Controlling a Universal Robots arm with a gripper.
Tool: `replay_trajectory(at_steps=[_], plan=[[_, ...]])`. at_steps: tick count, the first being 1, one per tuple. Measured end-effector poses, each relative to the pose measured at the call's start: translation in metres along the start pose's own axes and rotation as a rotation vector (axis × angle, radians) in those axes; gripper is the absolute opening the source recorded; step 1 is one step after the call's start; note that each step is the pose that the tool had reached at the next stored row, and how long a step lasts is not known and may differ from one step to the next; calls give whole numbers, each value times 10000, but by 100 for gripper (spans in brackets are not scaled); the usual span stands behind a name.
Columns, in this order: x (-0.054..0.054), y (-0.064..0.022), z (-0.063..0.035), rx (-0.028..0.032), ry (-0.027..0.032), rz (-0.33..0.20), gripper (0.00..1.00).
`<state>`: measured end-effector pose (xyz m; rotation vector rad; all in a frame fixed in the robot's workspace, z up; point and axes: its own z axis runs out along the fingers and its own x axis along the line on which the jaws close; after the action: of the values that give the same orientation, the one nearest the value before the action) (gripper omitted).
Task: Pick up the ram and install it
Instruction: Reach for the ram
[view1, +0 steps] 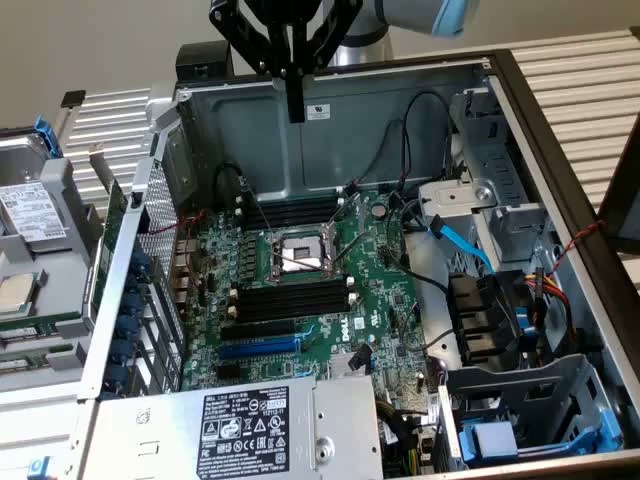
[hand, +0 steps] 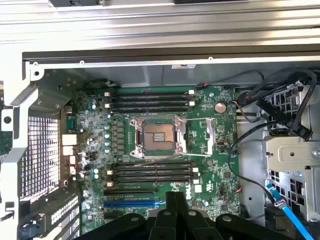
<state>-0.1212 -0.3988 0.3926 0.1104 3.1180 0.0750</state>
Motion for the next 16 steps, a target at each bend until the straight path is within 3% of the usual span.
replay_trajectory(at_steps=[5,8,16], plan=[[29,-2,-2,1,-10,-1,11],[140,-10,-3,-5,-73,-3,11],[473,-33,-11,-7,-101,-8,11]])
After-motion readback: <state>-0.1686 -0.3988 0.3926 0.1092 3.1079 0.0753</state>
